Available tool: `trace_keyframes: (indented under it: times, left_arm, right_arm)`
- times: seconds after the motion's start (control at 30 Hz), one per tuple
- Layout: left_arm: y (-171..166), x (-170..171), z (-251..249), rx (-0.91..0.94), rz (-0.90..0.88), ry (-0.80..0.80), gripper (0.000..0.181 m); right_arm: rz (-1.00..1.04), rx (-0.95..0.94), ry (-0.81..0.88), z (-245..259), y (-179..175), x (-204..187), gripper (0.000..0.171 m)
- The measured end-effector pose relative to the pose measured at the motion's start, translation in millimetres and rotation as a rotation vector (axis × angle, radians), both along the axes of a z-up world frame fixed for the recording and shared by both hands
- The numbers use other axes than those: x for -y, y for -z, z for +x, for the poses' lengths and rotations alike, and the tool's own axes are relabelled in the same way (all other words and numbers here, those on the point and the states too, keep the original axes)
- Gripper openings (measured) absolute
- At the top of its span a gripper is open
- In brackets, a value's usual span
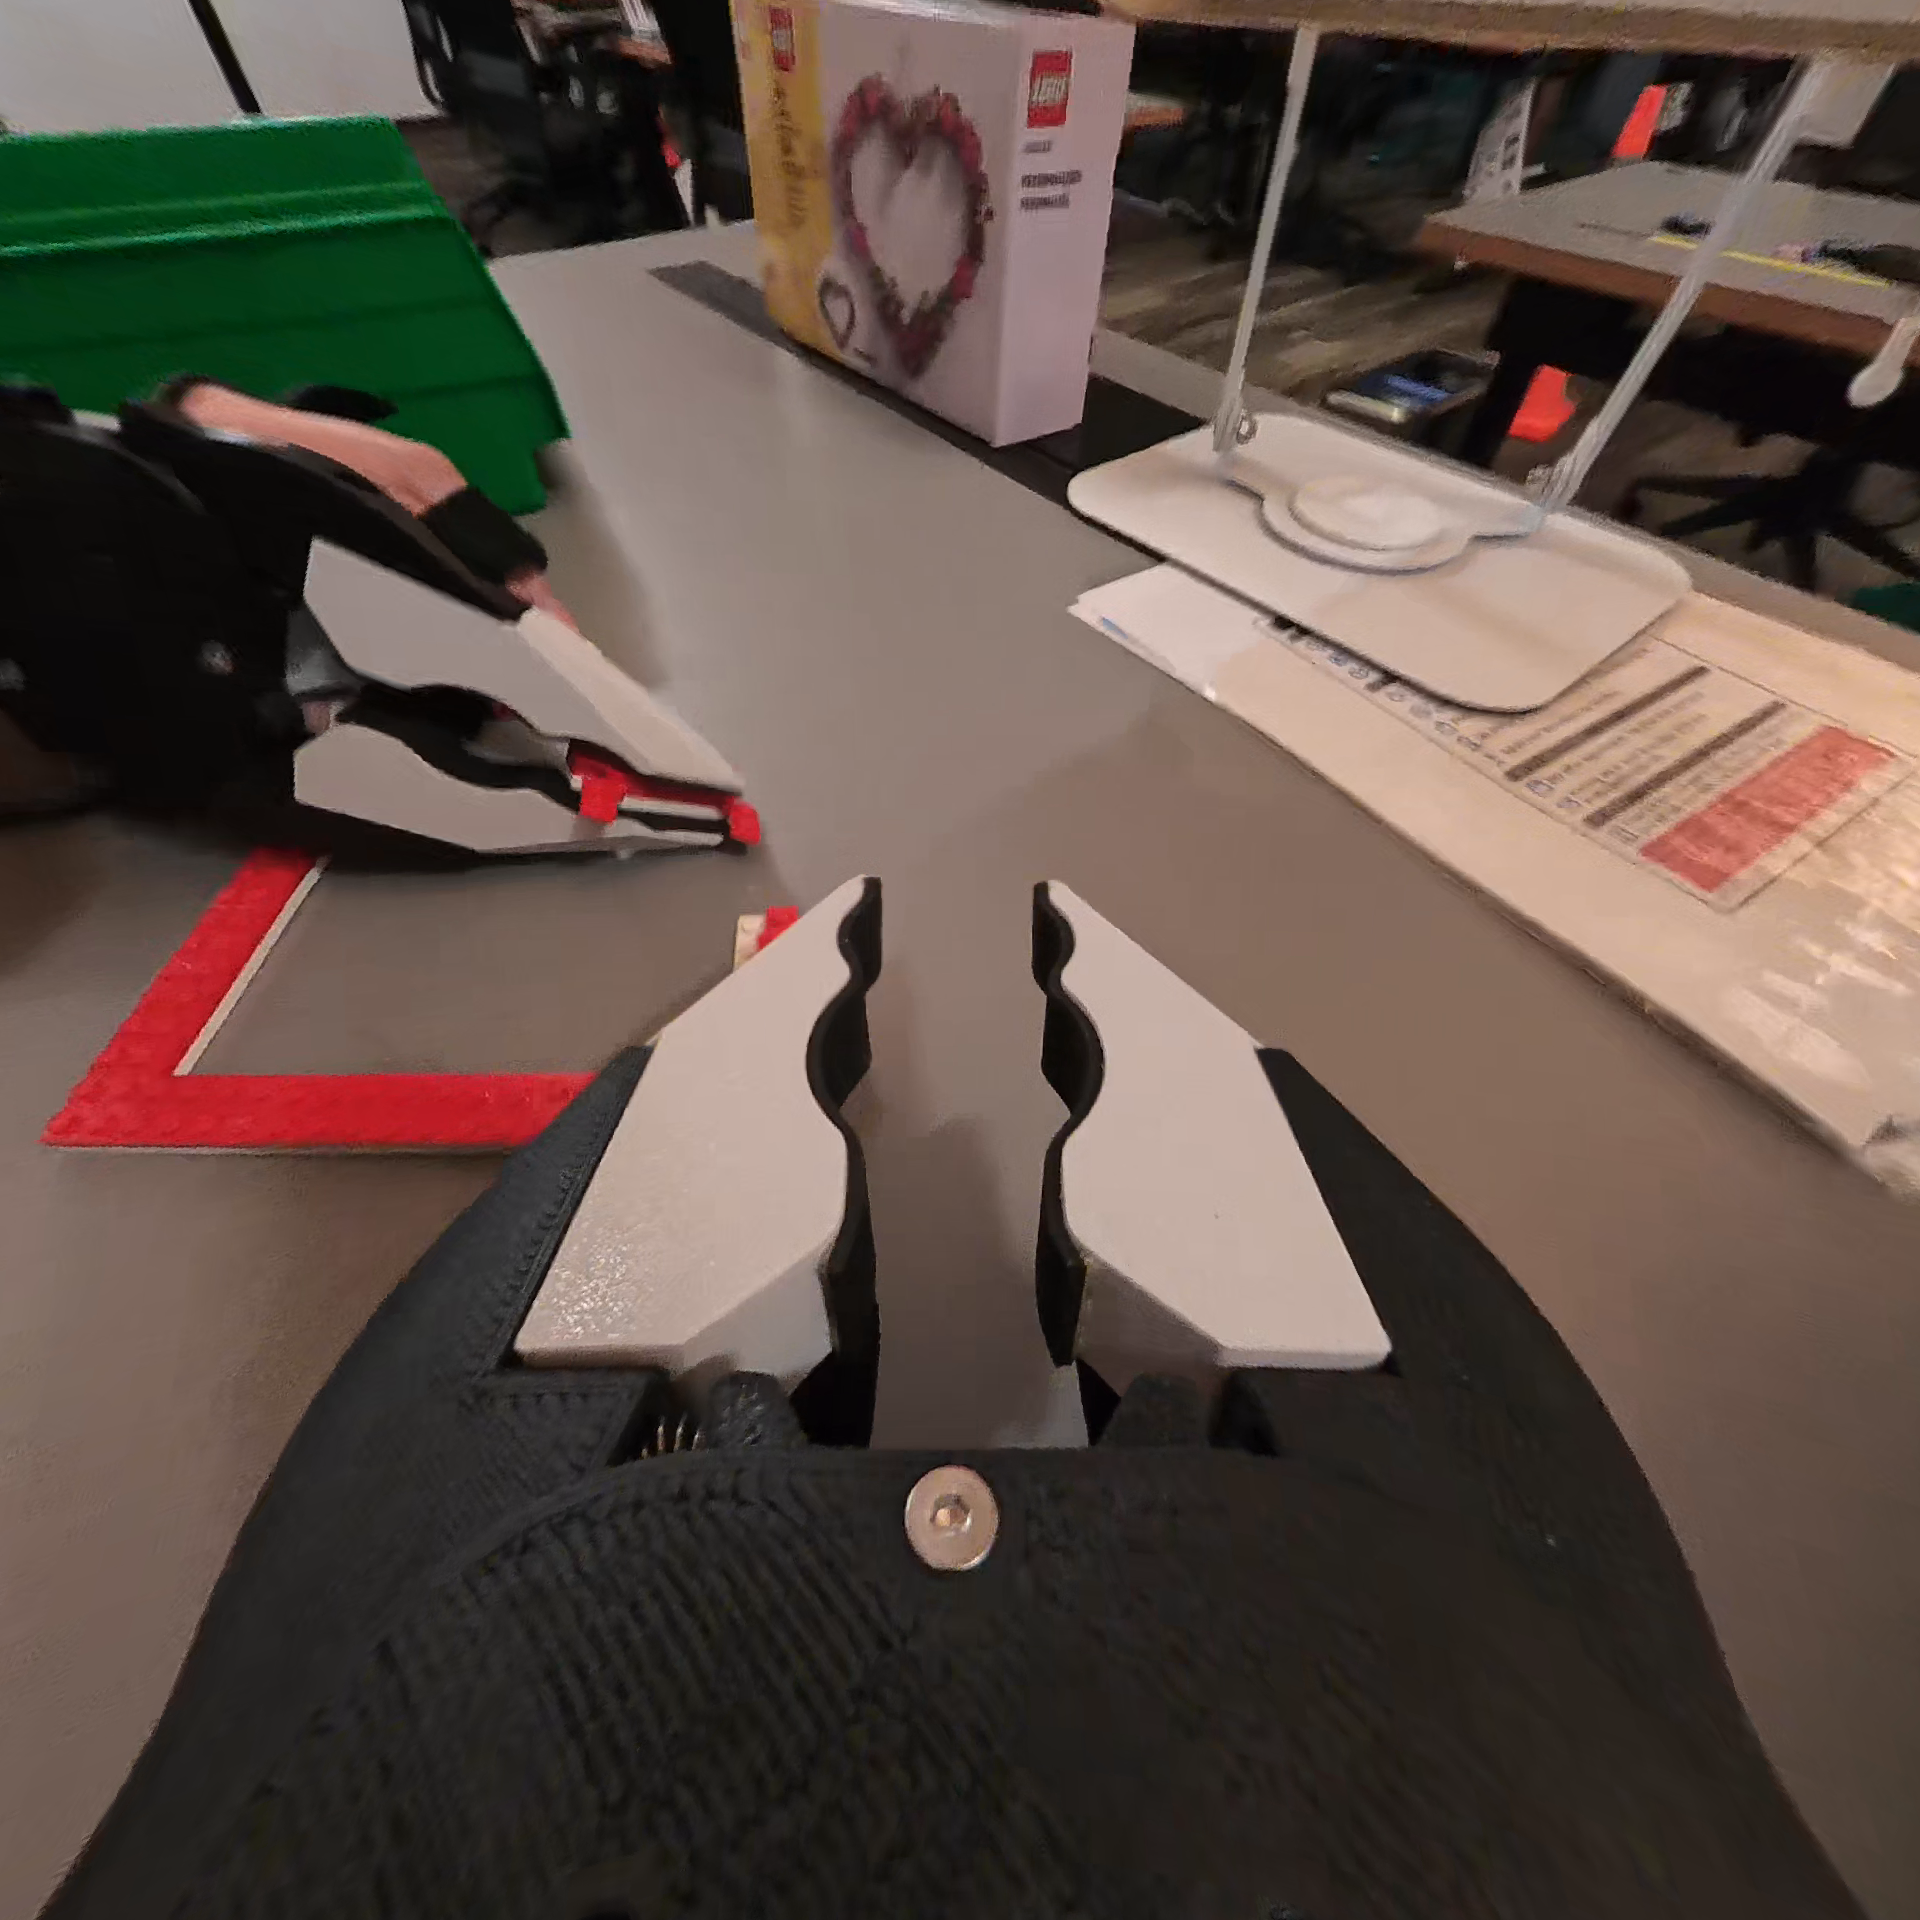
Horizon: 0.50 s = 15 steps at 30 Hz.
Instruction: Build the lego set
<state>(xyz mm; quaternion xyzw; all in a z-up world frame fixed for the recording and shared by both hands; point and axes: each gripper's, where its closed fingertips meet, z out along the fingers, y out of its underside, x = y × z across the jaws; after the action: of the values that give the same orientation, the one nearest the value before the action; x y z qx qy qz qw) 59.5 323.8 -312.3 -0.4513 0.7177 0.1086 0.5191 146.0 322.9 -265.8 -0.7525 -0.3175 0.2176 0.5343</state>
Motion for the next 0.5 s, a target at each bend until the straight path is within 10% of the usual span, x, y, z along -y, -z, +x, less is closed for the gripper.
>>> trace_keyframes:
  times: [0.5]
  left_arm:
    - [3, 4, -9, 0.131, -0.547, -0.112, 0.018]
  right_arm:
    - [-0.349, 0.148, 0.066, -39, 48, 39, 0.027]
